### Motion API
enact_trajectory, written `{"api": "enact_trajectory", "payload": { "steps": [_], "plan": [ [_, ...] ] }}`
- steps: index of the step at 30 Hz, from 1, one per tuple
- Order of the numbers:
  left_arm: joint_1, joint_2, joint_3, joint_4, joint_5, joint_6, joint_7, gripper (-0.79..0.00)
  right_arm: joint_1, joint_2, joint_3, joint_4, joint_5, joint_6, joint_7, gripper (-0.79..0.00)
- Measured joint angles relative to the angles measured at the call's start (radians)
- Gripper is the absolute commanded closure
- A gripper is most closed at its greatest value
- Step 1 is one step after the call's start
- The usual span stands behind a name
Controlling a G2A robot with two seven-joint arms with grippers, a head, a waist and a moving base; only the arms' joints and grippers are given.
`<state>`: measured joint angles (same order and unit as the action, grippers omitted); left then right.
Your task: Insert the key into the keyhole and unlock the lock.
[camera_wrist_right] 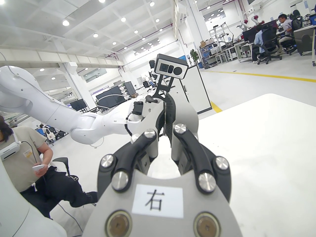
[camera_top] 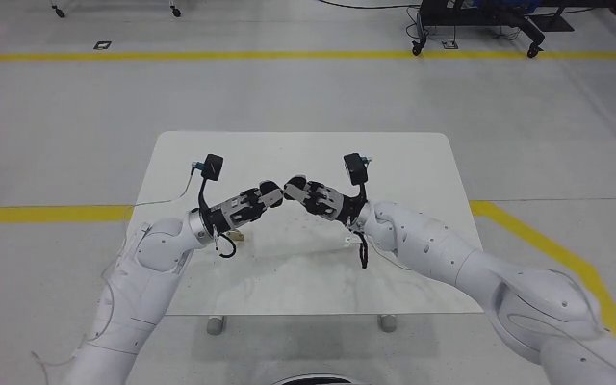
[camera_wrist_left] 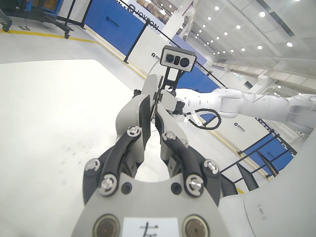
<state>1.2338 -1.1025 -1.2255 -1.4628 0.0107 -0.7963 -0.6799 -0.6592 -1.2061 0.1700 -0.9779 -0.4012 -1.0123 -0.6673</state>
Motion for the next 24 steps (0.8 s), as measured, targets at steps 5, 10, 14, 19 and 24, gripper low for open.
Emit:
{"api": "enact_trajectory", "payload": {
  "steps": [5, 10, 14, 19, 24],
  "plan": [
    [-0.002, 0.002, 0.002, 0.003, -0.011, -0.002, 0.0, 0.0, 0.001, -0.003, 0.0, 0.001, 0.009, 0.0, 0.013, 0.0],
    [-0.001, 0.006, -0.009, 0.008, -0.017, -0.002, 0.007, 0.0, 0.003, -0.002, 0.0, 0.003, 0.013, 0.0, 0.025, -0.317],
    [0.0, 0.01, -0.028, 0.009, -0.006, -0.006, 0.02, 0.0, 0.003, 0.007, 0.0, 0.006, -0.001, 0.0, 0.013, -0.28],
    [0.002, 0.017, -0.038, -0.008, 0.049, -0.01, 0.001, 0.0, -0.002, 0.025, 0.0, 0.011, -0.007, 0.0, 0.048, -0.237],
    [-0.001, 0.022, -0.035, -0.018, 0.064, -0.013, -0.024, 0.0, 0.0, 0.049, 0.0, -0.003, 0.041, 0.0, 0.128, -0.179]
  ]
}}
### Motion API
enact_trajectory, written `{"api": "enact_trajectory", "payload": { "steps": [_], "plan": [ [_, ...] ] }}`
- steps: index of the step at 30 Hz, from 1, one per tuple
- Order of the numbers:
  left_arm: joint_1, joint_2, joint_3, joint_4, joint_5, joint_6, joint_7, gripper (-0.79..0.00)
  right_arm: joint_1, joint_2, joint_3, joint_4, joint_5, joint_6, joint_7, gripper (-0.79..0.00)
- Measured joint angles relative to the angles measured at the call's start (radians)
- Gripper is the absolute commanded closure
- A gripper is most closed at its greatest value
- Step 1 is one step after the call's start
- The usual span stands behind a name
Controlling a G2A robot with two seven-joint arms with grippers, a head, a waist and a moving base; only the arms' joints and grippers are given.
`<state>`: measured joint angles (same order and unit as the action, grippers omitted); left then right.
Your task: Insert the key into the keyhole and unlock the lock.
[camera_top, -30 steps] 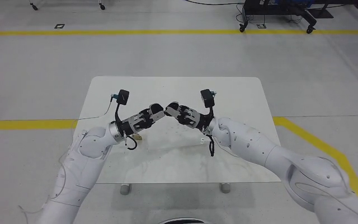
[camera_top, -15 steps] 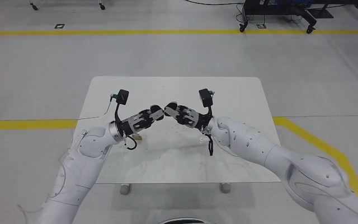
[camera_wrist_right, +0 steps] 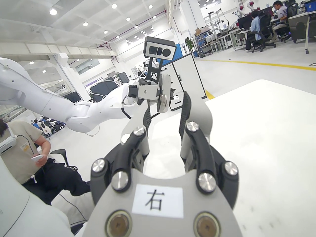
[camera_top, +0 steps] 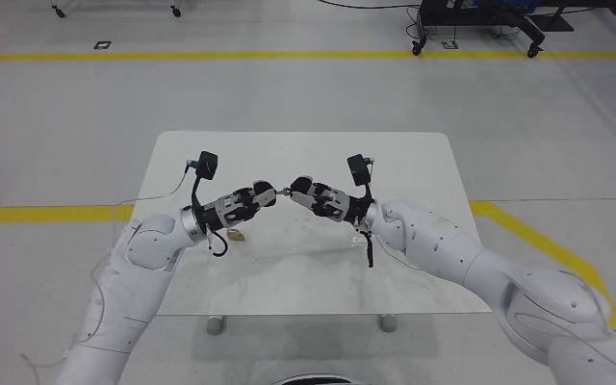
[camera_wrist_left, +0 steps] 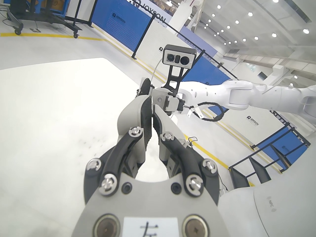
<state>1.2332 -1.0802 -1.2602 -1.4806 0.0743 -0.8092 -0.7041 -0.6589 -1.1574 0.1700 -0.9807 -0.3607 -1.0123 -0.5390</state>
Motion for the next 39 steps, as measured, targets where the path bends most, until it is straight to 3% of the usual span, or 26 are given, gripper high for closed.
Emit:
{"api": "enact_trajectory", "payload": {
  "steps": [1, 6, 8, 10, 23, 24, 25, 26, 31, 35, 39],
  "plan": [
    [0.0, 0.001, 0.002, -0.002, 0.0, -0.001, -0.005, 0.0, 0.001, 0.004, 0.0, -0.004, 0.005, 0.0, 0.023, -0.148],
    [-0.01, 0.004, 0.019, -0.011, 0.03, -0.013, -0.037, 0.0, 0.009, 0.021, 0.0, -0.033, 0.053, 0.0, 0.122, -0.182],
    [-0.013, 0.006, 0.024, -0.015, 0.038, -0.013, -0.042, 0.0, 0.011, 0.025, 0.0, -0.044, 0.07, 0.0, 0.15, -0.129],
    [-0.015, 0.007, 0.027, -0.019, 0.046, -0.013, -0.044, 0.0, 0.012, 0.029, 0.0, -0.054, 0.082, 0.0, 0.166, 0.0],
    [-0.015, 0.015, 0.033, -0.025, 0.061, -0.01, -0.016, 0.0, 0.008, 0.05, 0.0, -0.085, 0.087, 0.0, 0.163, 0.0],
    [-0.015, 0.015, 0.033, -0.025, 0.061, -0.01, -0.015, -0.031, 0.007, 0.05, 0.0, -0.087, 0.085, 0.0, 0.16, 0.0],
    [-0.015, 0.016, 0.034, -0.025, 0.061, -0.01, -0.014, -0.369, 0.007, 0.051, 0.0, -0.088, 0.083, 0.0, 0.157, 0.0],
    [-0.015, 0.016, 0.034, -0.025, 0.06, -0.009, -0.013, -0.785, 0.007, 0.052, 0.0, -0.089, 0.08, 0.0, 0.153, 0.0],
    [-0.018, 0.021, 0.022, -0.014, 0.049, 0.007, -0.002, -0.785, 0.006, 0.056, 0.0, -0.084, 0.073, 0.0, 0.137, 0.0],
    [-0.02, 0.032, -0.033, 0.001, 0.061, 0.01, 0.012, -0.785, 0.008, 0.068, 0.005, -0.067, 0.017, 0.0, 0.094, 0.0],
    [-0.018, 0.05, -0.096, -0.005, 0.183, -0.002, -0.025, -0.785, 0.0, 0.094, 0.011, -0.042, -0.098, 0.0, 0.038, 0.0]
  ]
}}
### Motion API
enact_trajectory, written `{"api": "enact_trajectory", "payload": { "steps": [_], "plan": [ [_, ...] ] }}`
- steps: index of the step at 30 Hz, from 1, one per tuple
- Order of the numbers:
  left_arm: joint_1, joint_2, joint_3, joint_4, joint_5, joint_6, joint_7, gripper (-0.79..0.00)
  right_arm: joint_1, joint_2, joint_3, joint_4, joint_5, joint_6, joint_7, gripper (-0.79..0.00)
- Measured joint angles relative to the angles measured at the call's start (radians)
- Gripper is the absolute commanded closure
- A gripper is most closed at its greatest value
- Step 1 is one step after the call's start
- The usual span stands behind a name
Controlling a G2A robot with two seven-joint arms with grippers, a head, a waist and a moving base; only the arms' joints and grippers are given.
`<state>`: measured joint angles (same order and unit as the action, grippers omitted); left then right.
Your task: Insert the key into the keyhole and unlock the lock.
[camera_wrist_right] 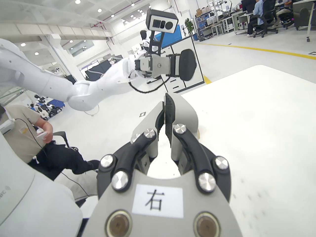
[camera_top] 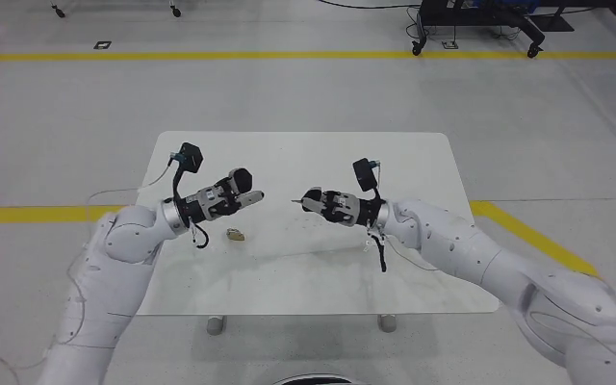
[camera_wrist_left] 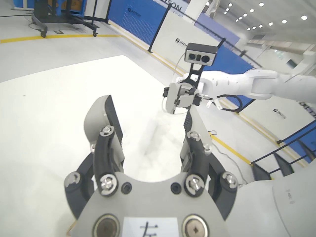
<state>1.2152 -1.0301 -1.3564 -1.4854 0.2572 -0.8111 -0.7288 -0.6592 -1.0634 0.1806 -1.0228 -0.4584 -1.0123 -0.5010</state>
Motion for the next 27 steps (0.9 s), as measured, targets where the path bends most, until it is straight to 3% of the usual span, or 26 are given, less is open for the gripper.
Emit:
{"api": "enact_trajectory", "payload": {
  "steps": [3, 5, 8, 11, 24, 27],
  "plan": [
    [-0.002, 0.014, -0.05, -0.017, 0.194, 0.018, -0.009, -0.785, -0.013, 0.025, 0.01, 0.013, -0.077, 0.0, -0.05, 0.0],
    [0.006, 0.019, -0.074, -0.054, 0.408, 0.098, 0.043, -0.785, -0.023, 0.045, 0.016, 0.007, -0.123, 0.0, -0.084, 0.0],
    [0.043, 0.017, -0.045, -0.123, 0.729, 0.227, 0.162, -0.785, -0.039, 0.073, 0.025, -0.016, -0.181, 0.0, -0.132, 0.0],
    [0.057, 0.015, -0.03, -0.136, 0.906, 0.301, 0.244, -0.785, -0.052, 0.096, 0.037, -0.052, -0.223, 0.0, -0.182, 0.0],
    [0.057, 0.016, -0.031, -0.136, 0.88, 0.286, 0.227, -0.785, -0.053, 0.097, 0.037, -0.055, -0.223, 0.0, -0.182, 0.0],
    [0.069, 0.03, -0.047, -0.153, 0.983, 0.193, 0.253, -0.785, -0.053, 0.097, 0.037, -0.055, -0.223, 0.0, -0.182, 0.0]
  ]
}}
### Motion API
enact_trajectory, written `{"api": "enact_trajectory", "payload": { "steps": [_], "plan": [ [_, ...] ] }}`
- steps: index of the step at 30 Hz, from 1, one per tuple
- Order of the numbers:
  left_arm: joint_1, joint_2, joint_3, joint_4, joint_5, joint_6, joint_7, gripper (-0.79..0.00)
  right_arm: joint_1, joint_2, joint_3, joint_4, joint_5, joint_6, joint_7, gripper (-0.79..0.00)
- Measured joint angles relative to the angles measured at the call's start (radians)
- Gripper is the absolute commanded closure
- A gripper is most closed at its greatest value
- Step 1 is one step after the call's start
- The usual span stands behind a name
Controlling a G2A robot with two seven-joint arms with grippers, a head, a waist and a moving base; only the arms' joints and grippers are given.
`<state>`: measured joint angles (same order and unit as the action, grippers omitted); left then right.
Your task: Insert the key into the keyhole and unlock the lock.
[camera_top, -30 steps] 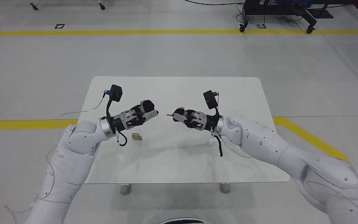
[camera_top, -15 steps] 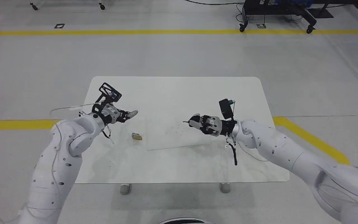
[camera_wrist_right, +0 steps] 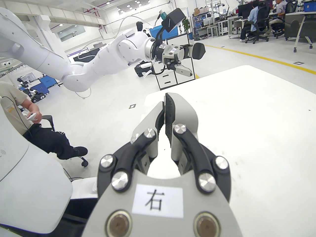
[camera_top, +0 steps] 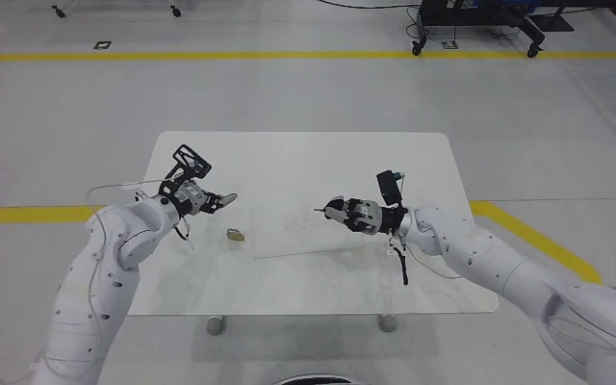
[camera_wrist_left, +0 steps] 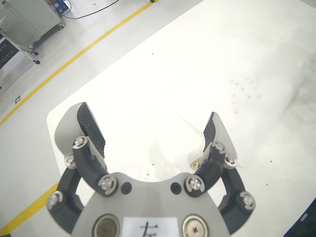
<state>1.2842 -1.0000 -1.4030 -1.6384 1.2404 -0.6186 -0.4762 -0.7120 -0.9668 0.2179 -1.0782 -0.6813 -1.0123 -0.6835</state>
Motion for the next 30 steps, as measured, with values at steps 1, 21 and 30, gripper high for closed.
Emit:
{"api": "enact_trajectory", "payload": {
  "steps": [1, 21, 30],
  "plan": [
    [0.004, 0.01, -0.009, -0.002, 0.064, -0.088, 0.021, -0.785, 0.0, 0.0, 0.0, 0.0, 0.0, 0.0, 0.0, 0.0],
    [-0.103, 0.101, 0.283, 0.034, 0.69, -0.394, 0.327, -0.376, 0.0, 0.0, 0.0, 0.0, 0.0, 0.0, 0.0, 0.0],
    [-0.163, 0.099, 0.373, 0.099, 0.699, -0.394, 0.339, -0.154, 0.0, 0.0, 0.0, 0.0, 0.0, 0.0, 0.0, 0.0]
  ]
}}
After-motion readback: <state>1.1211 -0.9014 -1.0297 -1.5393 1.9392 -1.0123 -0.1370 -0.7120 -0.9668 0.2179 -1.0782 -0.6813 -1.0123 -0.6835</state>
